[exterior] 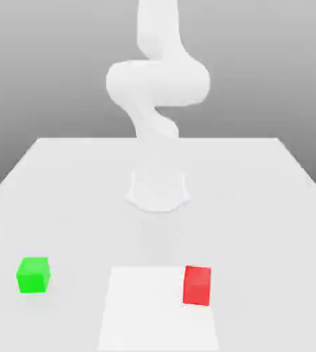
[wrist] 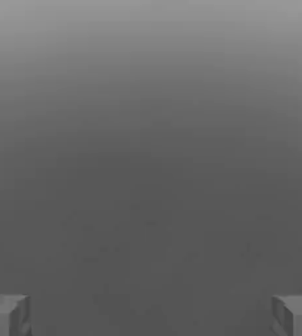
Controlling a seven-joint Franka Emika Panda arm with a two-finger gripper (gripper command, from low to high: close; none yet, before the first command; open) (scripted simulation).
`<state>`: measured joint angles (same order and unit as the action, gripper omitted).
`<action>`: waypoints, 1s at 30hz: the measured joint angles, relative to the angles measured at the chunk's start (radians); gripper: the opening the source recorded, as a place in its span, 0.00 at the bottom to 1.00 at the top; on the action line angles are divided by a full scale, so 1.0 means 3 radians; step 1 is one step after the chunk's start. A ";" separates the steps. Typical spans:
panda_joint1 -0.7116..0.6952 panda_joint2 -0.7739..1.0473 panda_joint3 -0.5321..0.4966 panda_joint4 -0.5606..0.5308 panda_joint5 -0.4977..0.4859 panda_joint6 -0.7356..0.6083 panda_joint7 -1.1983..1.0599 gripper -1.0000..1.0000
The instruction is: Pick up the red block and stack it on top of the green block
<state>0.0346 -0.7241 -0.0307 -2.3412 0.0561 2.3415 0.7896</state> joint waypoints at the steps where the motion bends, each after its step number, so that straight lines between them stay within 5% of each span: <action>1: 0.0048 0.0112 -0.0036 -0.0059 0.0078 0.0058 -0.0013 0.50; 16: 0.0492 0.1678 0.0009 -0.0870 0.0695 0.0865 0.0151 0.50; 21: 0.0505 0.2124 0.0138 -0.1154 0.0464 0.1180 0.0520 0.50; 25: 0.0531 0.2419 0.0124 -0.1371 -0.0050 0.1431 0.1039 0.50; 30: 0.0529 0.2720 0.0099 -0.1357 -0.0219 0.1698 0.1179 0.50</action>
<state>0.1934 0.0919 -0.0011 -2.7483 -0.0095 2.8510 1.1432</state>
